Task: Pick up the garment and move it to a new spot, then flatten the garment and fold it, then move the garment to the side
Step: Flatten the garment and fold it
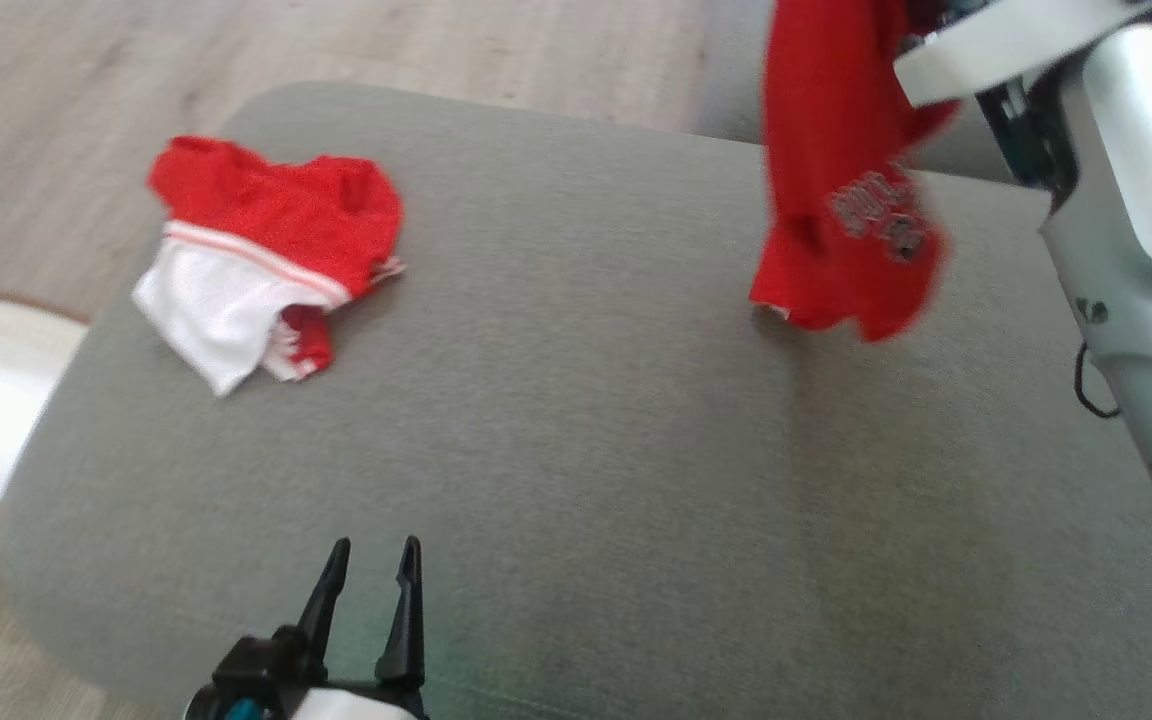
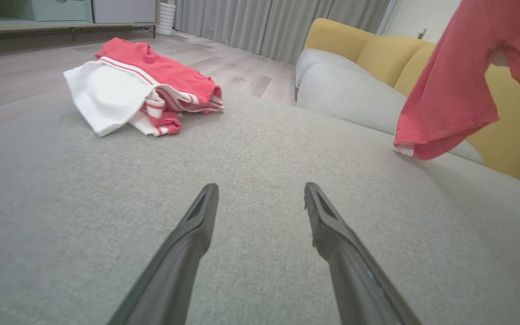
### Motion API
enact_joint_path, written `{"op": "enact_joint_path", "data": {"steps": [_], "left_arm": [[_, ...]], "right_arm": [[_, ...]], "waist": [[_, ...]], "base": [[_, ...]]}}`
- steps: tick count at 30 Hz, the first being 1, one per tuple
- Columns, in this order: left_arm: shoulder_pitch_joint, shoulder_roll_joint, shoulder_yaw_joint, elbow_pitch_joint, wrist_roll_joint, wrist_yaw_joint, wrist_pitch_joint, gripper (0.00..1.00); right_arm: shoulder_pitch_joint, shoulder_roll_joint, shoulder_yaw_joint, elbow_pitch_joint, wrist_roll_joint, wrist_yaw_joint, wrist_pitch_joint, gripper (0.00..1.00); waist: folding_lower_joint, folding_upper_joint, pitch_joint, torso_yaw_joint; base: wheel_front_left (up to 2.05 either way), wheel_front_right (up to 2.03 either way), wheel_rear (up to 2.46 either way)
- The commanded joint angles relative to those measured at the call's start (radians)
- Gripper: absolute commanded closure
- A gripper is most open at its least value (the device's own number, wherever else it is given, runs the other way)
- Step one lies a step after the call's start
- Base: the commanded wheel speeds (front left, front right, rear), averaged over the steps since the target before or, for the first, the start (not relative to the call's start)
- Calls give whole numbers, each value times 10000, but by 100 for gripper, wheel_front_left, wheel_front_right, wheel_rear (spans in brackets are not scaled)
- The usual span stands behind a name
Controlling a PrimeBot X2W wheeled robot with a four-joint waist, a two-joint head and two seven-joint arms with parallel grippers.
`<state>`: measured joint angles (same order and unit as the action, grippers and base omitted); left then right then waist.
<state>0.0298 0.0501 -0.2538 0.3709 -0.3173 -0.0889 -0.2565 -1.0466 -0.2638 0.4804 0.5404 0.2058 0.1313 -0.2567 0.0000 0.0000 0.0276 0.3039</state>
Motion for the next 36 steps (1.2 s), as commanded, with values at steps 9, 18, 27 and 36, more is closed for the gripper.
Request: {"op": "enact_joint_path", "data": {"steps": [9,18,27,36], "left_arm": [[168,1,641,-270,36,-46,-53,0],[-139,1,439,-388,-26,-157,-53,0],[-477,1,197,-320,-194,-262,-53,0],[-1605,1,-861,-131,-901,-378,-53,0]], "right_arm": [[790,-412,-84,972,25,-6,-51,100],[4244,-1716,-491,1386,514,-6,-51,100],[6673,-1160,-1820,877,432,-6,-51,0],[7861,187,-2700,-531,-593,-6,-51,0]], "waist": [[0,0,-212,-154],[0,0,20,-1208],[0,0,298,-2271],[0,0,851,-2907]], "base": [[0,0,0],[0,0,0],[0,0,0],[0,0,0]]}}
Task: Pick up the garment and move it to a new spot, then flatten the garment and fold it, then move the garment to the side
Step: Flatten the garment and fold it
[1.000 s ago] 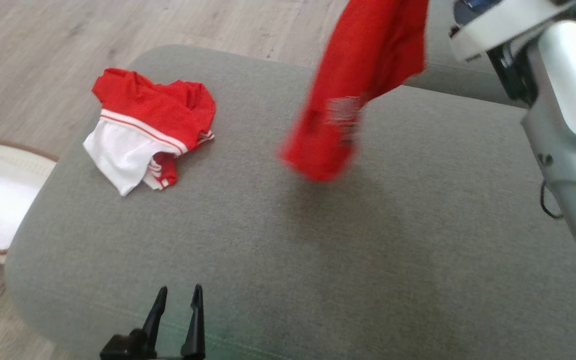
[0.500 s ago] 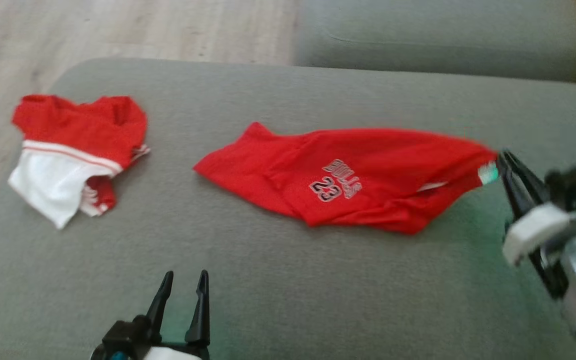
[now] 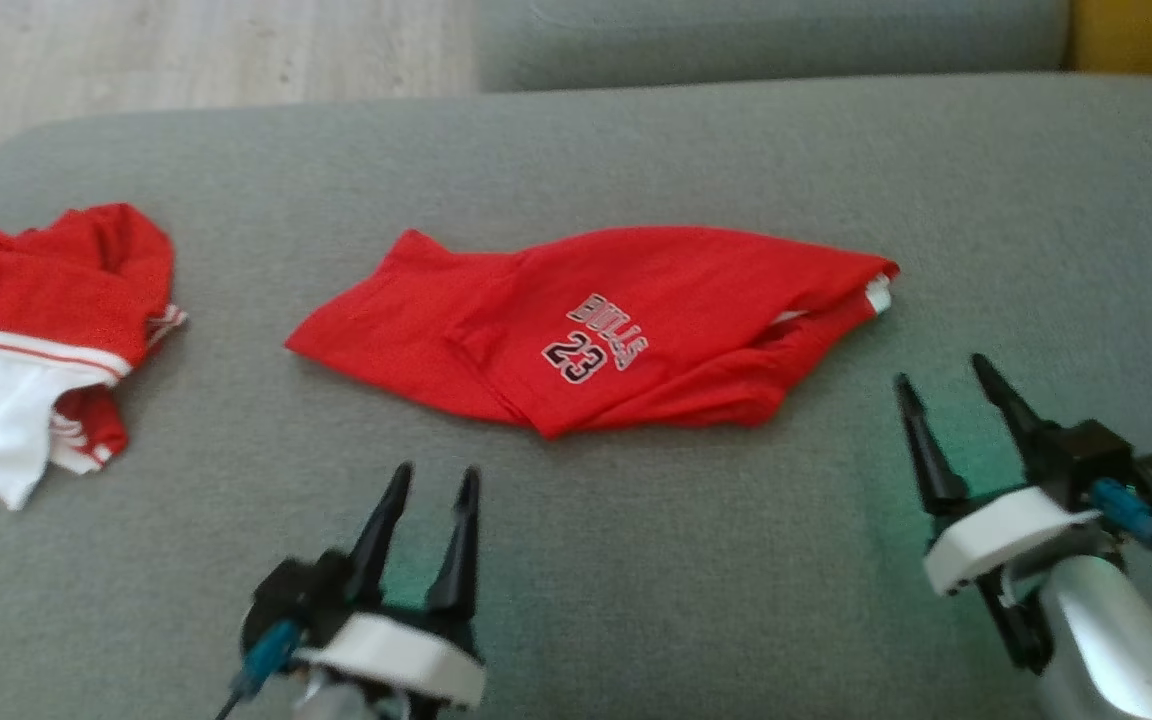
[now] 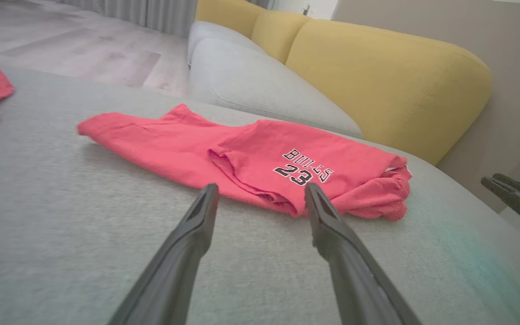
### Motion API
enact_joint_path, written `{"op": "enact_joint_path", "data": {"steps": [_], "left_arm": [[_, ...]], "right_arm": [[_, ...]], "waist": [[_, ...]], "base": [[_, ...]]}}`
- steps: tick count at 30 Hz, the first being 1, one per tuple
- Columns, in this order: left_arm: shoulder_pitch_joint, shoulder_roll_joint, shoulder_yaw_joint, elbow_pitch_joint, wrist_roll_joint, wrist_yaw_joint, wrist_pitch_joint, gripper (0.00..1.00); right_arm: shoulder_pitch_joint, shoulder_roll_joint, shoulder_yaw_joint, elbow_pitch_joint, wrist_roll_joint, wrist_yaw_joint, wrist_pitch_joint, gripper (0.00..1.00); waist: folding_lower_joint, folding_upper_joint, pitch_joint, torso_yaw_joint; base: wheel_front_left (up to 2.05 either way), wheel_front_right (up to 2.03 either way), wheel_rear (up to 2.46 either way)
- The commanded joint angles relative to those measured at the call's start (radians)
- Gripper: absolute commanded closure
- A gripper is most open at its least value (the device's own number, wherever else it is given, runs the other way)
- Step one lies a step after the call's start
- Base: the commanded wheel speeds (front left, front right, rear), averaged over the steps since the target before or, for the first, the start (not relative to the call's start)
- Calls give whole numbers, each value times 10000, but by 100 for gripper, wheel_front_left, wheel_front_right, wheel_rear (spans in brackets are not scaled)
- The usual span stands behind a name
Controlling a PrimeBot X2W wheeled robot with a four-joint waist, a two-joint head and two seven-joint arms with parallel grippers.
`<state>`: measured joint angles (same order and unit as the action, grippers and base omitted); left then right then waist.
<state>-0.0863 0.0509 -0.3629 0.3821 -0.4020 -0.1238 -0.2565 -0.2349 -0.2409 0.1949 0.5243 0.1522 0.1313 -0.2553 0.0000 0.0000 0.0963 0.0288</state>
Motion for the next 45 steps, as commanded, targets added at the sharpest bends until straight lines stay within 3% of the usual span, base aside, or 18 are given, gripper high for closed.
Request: {"op": "enact_joint_path", "data": {"steps": [1,7,12,20,28,30,33,40,45], "left_arm": [[-651,-7,22,-125,-246,-42,-53,0],[-1862,-7,-1275,622,-1320,-65,-53,0],[-2385,-7,-1789,1357,-1809,-67,-53,0],[-2724,-7,-1880,2016,-1899,-68,-53,0],[-2708,-7,-1632,1600,-1896,-68,-53,0],[-2749,-7,-1637,1453,-1875,-68,-53,54],[-2801,-7,-1577,1294,-1779,-68,-53,100],[-2710,-7,-986,313,-1312,-68,-53,100],[-2079,-7,-681,-911,-1033,-69,-53,100]], "right_arm": [[-256,59,190,-436,-114,-6,-65,0],[-547,392,464,-622,-217,-6,-65,0],[-727,470,560,-631,-163,-6,-65,0],[-800,512,503,-681,-148,-6,-65,0],[-834,564,474,-671,-117,-6,-65,0],[-857,590,494,-654,-106,-6,-65,0],[-898,612,545,-635,-84,-6,-65,0],[-927,621,594,-483,8,-6,-65,0],[-501,673,352,-262,129,-6,-65,0]], "waist": [[0,0,255,-245],[0,0,739,-743],[0,0,998,-1054],[0,0,1314,-1292],[0,0,1436,-1328],[0,0,1465,-1330],[0,0,1502,-1342],[0,0,1373,-1348],[0,0,678,-957]], "base": [[0,0,0],[0,0,0],[0,0,0],[0,0,0],[0,0,0],[0,0,0],[0,0,0],[0,0,0],[0,0,0]]}}
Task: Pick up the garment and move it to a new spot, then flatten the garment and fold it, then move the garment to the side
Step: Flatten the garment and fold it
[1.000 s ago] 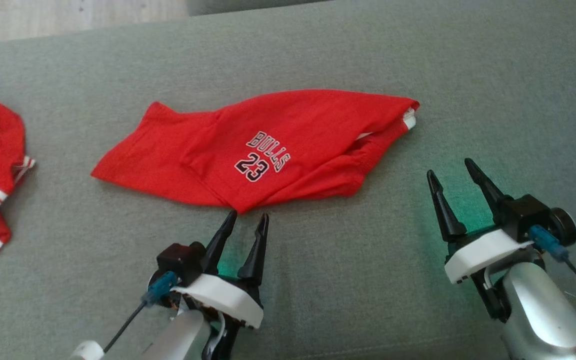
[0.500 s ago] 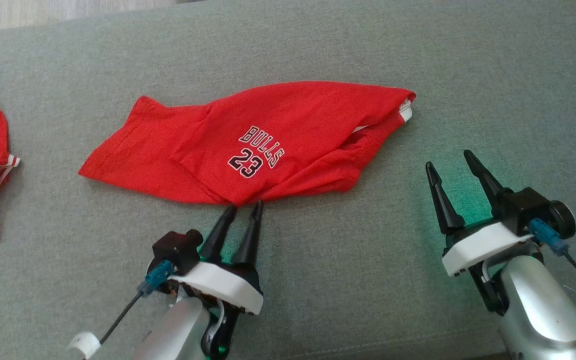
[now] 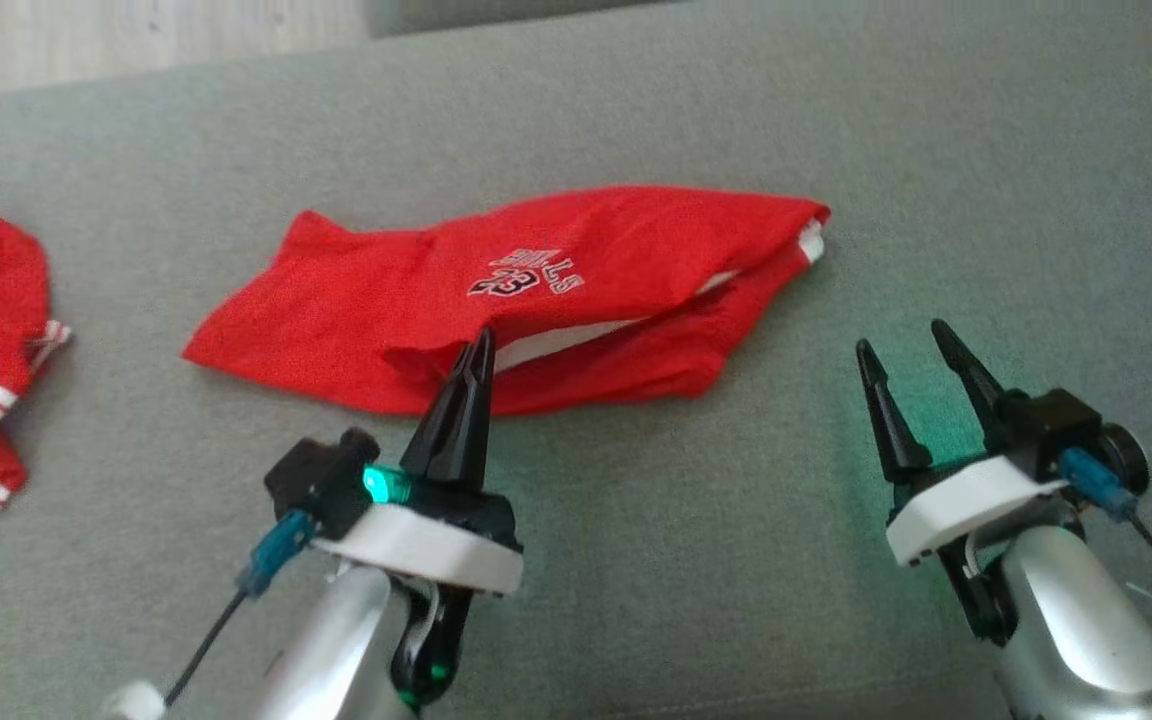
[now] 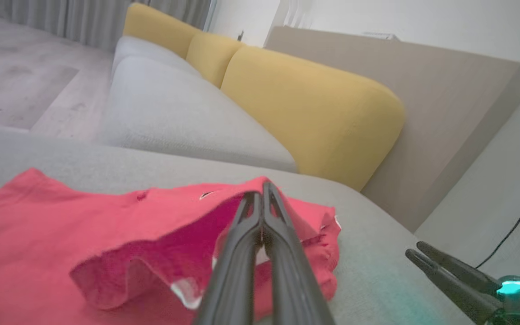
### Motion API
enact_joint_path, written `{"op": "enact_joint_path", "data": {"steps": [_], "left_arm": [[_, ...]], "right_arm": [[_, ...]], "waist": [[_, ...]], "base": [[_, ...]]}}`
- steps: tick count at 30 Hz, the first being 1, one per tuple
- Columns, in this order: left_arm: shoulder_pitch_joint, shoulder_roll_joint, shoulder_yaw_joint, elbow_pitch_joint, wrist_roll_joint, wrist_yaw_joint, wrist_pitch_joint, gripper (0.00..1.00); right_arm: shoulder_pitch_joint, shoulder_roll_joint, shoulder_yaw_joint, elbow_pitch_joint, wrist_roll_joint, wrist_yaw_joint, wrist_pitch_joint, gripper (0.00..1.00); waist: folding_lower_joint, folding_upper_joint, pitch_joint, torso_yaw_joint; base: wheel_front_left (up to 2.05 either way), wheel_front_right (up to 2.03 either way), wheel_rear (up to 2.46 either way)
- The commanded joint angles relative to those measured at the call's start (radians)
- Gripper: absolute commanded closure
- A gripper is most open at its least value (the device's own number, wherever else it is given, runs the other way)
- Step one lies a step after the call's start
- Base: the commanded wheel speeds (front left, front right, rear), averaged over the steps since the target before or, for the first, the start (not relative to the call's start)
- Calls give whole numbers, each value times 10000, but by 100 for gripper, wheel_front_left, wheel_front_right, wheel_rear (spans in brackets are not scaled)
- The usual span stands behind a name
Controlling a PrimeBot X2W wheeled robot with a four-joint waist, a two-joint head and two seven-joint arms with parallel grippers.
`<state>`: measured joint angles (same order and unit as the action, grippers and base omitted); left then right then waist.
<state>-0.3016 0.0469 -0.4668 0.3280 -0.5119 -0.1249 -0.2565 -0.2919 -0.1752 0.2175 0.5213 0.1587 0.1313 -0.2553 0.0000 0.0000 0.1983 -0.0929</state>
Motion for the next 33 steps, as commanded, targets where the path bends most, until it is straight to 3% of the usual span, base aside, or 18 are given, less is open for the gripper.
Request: {"op": "enact_joint_path", "data": {"steps": [1,8,16,23,33], "left_arm": [[242,33,405,-594,133,-57,-53,100],[1330,33,378,-1912,640,-57,-53,100],[1782,357,494,-2848,1007,-57,-53,100],[1411,783,685,-1635,994,-57,-53,100],[-1019,1774,574,1568,463,-57,-53,100]], "right_arm": [[189,44,98,-184,84,-6,-65,0],[1095,355,-236,38,230,-6,-65,0],[1473,620,-486,4,178,-6,-65,0],[1340,705,-197,8,179,-6,-65,0],[859,643,57,-93,285,-6,-65,0]], "waist": [[0,0,-514,369],[0,0,-1786,1402],[0,0,-2061,1981],[0,0,-1619,1548],[0,0,-625,498]], "base": [[0,0,0],[0,0,0],[0,0,0],[0,0,0],[0,0,0]]}}
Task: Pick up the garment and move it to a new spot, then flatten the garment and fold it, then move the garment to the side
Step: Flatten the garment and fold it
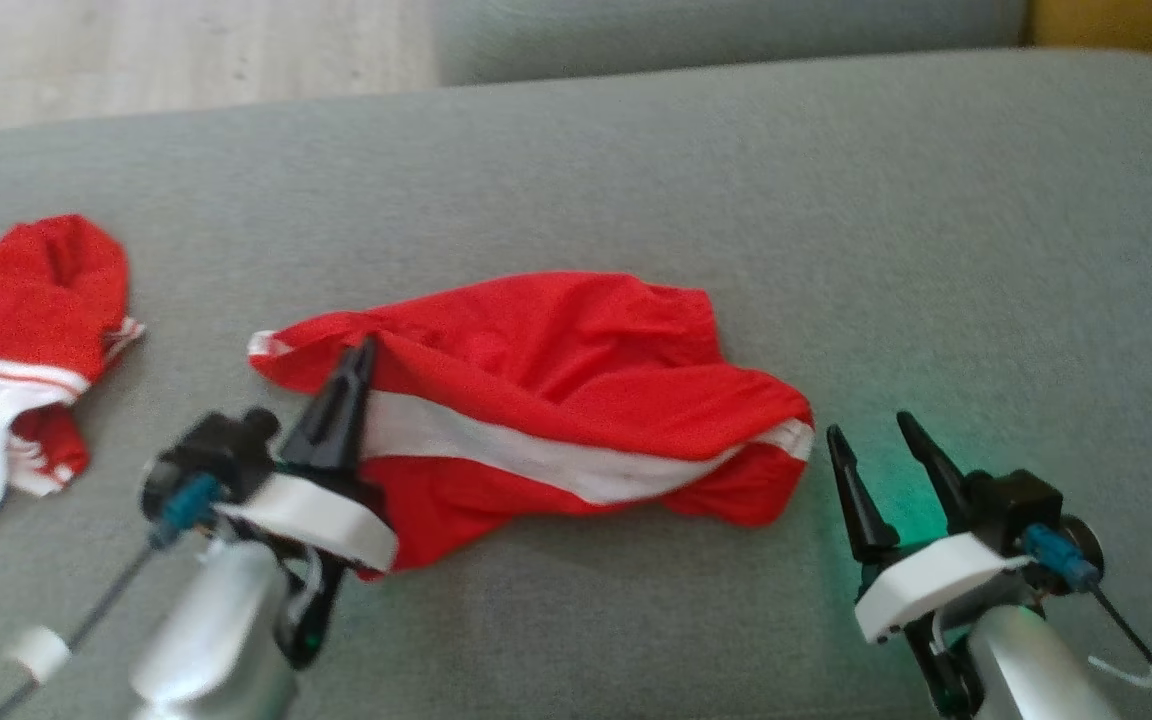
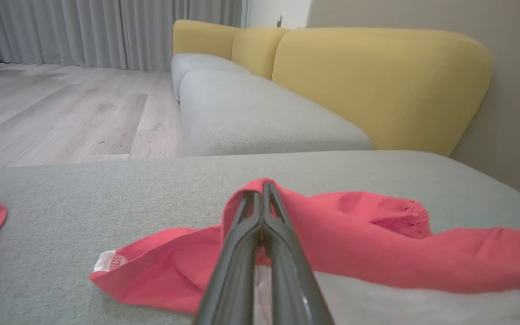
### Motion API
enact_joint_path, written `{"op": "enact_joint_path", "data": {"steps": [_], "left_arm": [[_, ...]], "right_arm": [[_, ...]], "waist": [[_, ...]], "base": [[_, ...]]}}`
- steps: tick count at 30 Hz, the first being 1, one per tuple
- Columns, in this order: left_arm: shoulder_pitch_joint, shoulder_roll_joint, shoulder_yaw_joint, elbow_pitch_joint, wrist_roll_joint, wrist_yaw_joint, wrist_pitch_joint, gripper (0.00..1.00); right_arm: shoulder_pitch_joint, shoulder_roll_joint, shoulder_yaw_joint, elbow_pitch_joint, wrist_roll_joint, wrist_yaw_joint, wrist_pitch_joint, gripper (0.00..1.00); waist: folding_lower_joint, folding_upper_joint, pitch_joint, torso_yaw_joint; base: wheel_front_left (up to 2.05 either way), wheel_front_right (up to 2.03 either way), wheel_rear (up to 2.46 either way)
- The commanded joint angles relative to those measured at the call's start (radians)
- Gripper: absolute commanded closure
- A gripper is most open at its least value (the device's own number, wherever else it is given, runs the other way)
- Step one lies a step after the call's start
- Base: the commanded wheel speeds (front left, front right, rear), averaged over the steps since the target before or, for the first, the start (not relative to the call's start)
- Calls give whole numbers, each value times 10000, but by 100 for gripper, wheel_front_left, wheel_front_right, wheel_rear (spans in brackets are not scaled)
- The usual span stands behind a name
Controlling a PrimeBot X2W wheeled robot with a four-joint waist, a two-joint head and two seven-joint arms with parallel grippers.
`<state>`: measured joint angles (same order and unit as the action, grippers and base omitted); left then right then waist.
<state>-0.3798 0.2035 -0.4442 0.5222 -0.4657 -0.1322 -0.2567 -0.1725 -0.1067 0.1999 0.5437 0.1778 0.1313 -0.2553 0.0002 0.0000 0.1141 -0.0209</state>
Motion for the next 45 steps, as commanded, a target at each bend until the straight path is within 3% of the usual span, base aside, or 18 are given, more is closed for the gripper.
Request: {"op": "enact_joint_path", "data": {"steps": [1,3,4,6,7,10,11,12,13,19,22,26,33,45], "left_arm": [[-472,313,267,23,-136,16,-51,100],[-890,543,99,850,-374,16,-51,100],[-1076,633,-69,1239,-516,16,-51,89],[-1440,793,-207,1860,-804,15,-51,90],[-1601,863,-237,2111,-883,15,-51,84],[-1978,975,-194,2557,-935,15,-51,53],[-2058,988,-116,2683,-927,15,-51,36],[-2122,1004,-23,2795,-863,15,-51,10],[-2158,999,93,2886,-798,15,-51,0],[-1888,858,1274,2296,-5,381,-51,0],[-1072,606,2021,1275,659,738,-51,0],[517,-3,2733,54,1497,888,-51,0],[2671,-937,3552,-1141,2529,773,-51,0],[3980,-1504,3992,-1874,2991,426,-51,0]], "right_arm": [[-357,-36,257,-331,109,-6,-65,0],[-407,-19,325,-345,137,-6,-65,0],[-426,-8,359,-349,150,-6,-65,0],[-459,26,410,-358,167,-6,-65,0],[-475,48,430,-364,178,-6,-65,0],[-537,100,506,-398,219,-6,-65,0],[-555,108,542,-411,246,-6,-65,0],[-574,117,590,-433,271,-6,-65,0],[-586,128,635,-449,290,-6,-65,0],[-627,91,523,-720,252,-6,-65,0],[-505,150,207,-930,81,-6,-65,0],[-223,303,-41,-1129,38,-6,-65,0],[284,463,-458,-1337,-281,-6,-65,0],[900,560,-390,-984,-223,-6,-65,0]], "waist": [[-2,0,260,-287],[-2,0,331,-407],[-2,0,357,-452],[-2,0,404,-512],[-2,0,427,-524],[-2,0,503,-526],[-2,0,518,-509],[-2,0,527,-493],[-2,0,528,-476],[-2,0,339,-284],[-2,0,73,-182],[-2,0,-412,-42],[-2,0,-1092,162],[-2,0,-1490,300]], "base": [[0,0,0],[0,0,0],[0,0,0],[0,0,0],[0,0,0],[0,0,0],[0,0,0],[0,0,0],[0,0,0],[0,0,0],[0,0,0],[0,0,0],[0,0,0],[0,0,0]]}}
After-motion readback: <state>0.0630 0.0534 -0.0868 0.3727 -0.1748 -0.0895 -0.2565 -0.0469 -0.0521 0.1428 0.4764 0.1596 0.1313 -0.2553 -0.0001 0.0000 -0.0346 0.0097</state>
